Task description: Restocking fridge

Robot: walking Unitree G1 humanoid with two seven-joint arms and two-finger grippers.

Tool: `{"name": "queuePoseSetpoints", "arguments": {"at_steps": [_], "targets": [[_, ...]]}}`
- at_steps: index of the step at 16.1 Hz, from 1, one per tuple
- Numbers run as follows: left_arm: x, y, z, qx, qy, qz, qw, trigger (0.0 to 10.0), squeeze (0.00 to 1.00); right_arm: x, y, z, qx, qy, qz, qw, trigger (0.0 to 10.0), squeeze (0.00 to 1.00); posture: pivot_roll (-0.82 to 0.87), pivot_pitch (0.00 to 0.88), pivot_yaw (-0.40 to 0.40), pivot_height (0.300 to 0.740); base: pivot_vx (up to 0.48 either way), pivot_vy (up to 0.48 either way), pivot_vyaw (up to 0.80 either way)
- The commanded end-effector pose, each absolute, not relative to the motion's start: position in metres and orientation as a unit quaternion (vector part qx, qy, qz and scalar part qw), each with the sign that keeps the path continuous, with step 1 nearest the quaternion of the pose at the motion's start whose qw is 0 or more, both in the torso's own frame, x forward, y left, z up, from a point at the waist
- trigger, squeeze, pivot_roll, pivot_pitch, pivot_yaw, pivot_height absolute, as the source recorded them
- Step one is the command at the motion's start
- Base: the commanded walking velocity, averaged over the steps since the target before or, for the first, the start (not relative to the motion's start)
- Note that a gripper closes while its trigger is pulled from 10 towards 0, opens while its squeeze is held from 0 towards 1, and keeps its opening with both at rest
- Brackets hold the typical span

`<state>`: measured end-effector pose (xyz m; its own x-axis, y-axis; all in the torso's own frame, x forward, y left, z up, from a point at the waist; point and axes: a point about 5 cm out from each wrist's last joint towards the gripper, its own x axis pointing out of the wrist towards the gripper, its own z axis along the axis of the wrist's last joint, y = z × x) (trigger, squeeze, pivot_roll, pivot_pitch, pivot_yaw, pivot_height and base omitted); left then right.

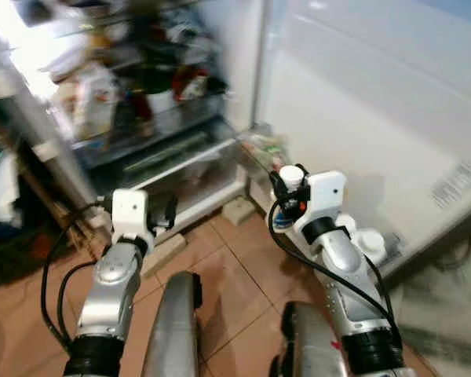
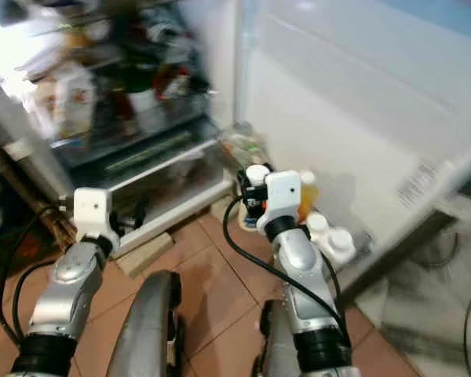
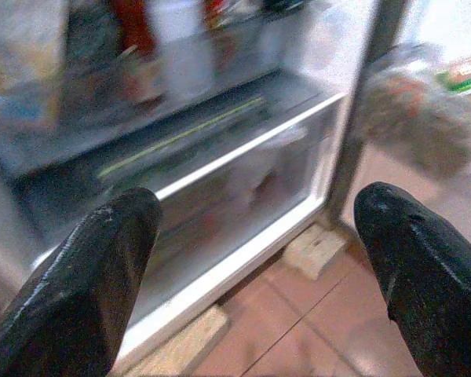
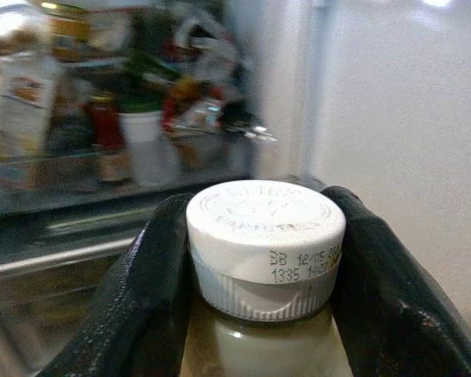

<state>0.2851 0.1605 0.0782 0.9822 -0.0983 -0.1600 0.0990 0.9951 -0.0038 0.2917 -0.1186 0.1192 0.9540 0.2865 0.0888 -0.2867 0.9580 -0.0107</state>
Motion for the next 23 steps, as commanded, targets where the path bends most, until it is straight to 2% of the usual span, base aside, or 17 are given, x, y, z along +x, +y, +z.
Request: {"name": "queuePoseSetpoints", "arguments": {"at_steps": [1, 4, 12, 17, 21, 23], "targets": [[0.284, 0.156, 0.077, -0.003, 0.080, -0.057, 0.995, 10.0, 0.00, 0.293, -0.121, 0.133, -0.002, -0.076, 0.146, 0.986, 10.0, 0.00, 0.02, 0.116, 0.021, 0.610, 0.000, 0.000, 0.00], [0.285, 0.157, 0.078, -0.005, 0.078, -0.056, 0.995, 10.0, 0.00, 0.295, -0.120, 0.134, -0.001, -0.079, 0.146, 0.986, 10.0, 0.00, 0.02, 0.114, 0.021, 0.610, 0.185, 0.086, 0.00], [0.286, 0.155, 0.080, -0.013, 0.067, -0.062, 0.996, 10.0, 0.00, 0.294, -0.119, 0.135, 0.001, -0.081, 0.148, 0.986, 10.0, 0.00, 0.02, 0.115, 0.023, 0.610, 0.337, 0.326, 0.00], [0.285, 0.156, 0.079, -0.010, 0.070, -0.061, 0.996, 10.0, 0.00, 0.295, -0.121, 0.137, -0.011, -0.089, 0.138, 0.986, 10.0, 0.00, 0.03, 0.117, 0.020, 0.610, 0.000, 0.000, 0.00], [0.277, 0.150, 0.077, -0.015, 0.076, -0.076, 0.994, 10.0, 0.00, 0.309, -0.128, 0.140, -0.038, -0.096, 0.081, 0.991, 10.0, 0.00, 0.05, 0.150, 0.017, 0.610, 0.000, 0.000, 0.00], [0.263, 0.151, 0.072, -0.009, 0.092, -0.083, 0.992, 10.0, 0.00, 0.328, -0.135, 0.152, -0.041, -0.110, 0.051, 0.992, 10.0, 0.00, 0.06, 0.179, 0.016, 0.610, 0.000, 0.000, 0.00]]}}
